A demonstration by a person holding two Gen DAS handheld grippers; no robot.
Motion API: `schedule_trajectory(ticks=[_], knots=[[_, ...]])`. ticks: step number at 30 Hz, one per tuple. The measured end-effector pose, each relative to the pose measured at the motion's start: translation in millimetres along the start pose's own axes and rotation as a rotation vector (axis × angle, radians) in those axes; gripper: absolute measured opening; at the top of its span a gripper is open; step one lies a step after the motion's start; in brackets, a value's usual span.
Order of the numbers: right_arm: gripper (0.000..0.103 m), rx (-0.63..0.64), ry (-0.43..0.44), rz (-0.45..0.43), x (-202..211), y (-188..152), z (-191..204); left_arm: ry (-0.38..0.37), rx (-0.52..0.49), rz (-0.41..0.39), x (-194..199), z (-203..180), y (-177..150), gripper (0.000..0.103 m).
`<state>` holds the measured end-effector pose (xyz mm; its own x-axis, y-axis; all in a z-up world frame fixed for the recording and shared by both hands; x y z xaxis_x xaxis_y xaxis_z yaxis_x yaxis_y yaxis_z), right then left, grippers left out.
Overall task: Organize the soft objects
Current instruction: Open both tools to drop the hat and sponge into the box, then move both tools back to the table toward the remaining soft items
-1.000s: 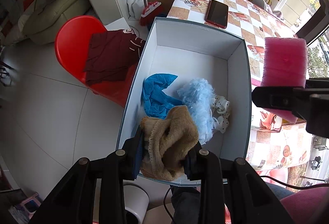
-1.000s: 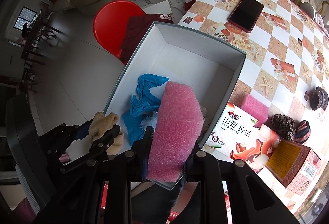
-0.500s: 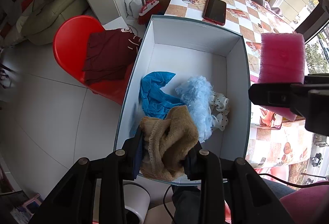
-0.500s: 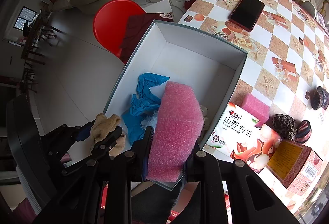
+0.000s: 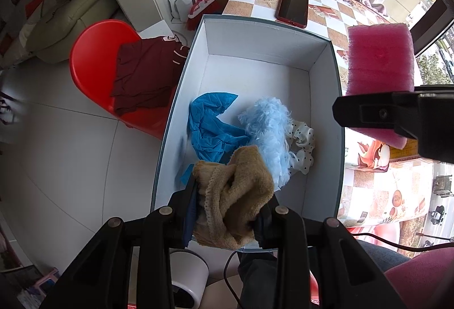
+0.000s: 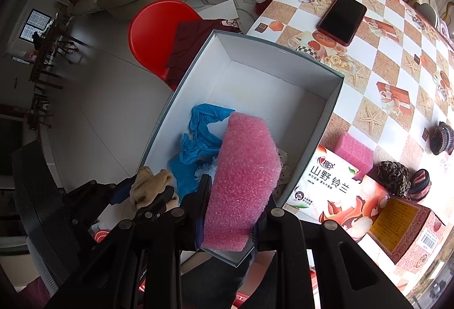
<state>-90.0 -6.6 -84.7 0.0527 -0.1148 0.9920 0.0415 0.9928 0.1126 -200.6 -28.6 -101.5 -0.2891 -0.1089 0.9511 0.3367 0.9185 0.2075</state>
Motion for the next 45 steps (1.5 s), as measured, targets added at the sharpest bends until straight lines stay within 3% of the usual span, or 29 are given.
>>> schedule_trajectory(ticks=[7,11,13,14,16,20,24,26,34,40,45], knots=[[0.024,0.014,-0.003,-0.017,4.8,1.3,3.4,-0.001,-0.005,-0.012,1.0,-1.2,-0.3,0.042],[0.028,0.007,0.009,-0.01,5.4,1.2,3.1,-0.007,-0.021,-0.012,1.3,-4.8,-0.7,0.064],[0.05,-0.001,0.01,-0.006,5.4,1.3,1.8,-0.012,-0.032,-0.013,1.4,-7.3,-0.7,0.076],[0.067,-0.006,0.005,-0.013,6.9,1.6,0.6,-0.025,-0.03,-0.021,2.8,-8.3,0.5,0.081],[0.075,-0.022,-0.007,-0.03,10.3,3.6,-4.1,-0.033,-0.023,-0.035,5.0,-8.1,2.1,0.085],[0.102,-0.08,-0.017,-0.023,8.9,2.3,-16.7,-0.064,0.02,-0.056,6.9,-3.8,5.6,0.09],[0.102,-0.147,0.014,0.007,5.7,-4.6,-31.2,-0.176,0.068,-0.046,4.1,-6.6,7.4,0.103],[0.102,-0.176,0.019,0.012,5.1,-9.5,-40.3,-0.223,0.06,-0.05,4.9,-13.6,11.3,0.103],[0.102,-0.425,0.02,-0.037,31.2,-27.5,-123.8,-0.282,-0.127,-0.009,6.1,-70.4,44.5,0.103],[0.102,-0.692,0.0,-0.092,69.6,-48.7,-231.8,-0.288,-0.297,0.04,-6.3,-133.3,66.6,0.103],[0.102,-0.854,-0.083,-0.061,66.2,-80.9,-317.8,-0.206,-0.482,0.1,-37.4,-184.4,84.7,0.103]])
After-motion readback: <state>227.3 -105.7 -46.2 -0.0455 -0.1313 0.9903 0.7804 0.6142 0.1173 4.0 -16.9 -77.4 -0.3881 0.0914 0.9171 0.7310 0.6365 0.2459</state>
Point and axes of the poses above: each gripper's, at about its wrist camera, not at the fingertips, and x roughly against the way its jaws point, z to its left, y to its top, the point moved 7 cm from there along -x, roughly the way its jaws point, and after that the axes turned 15 degrees about -y, right-handed, at the moved point
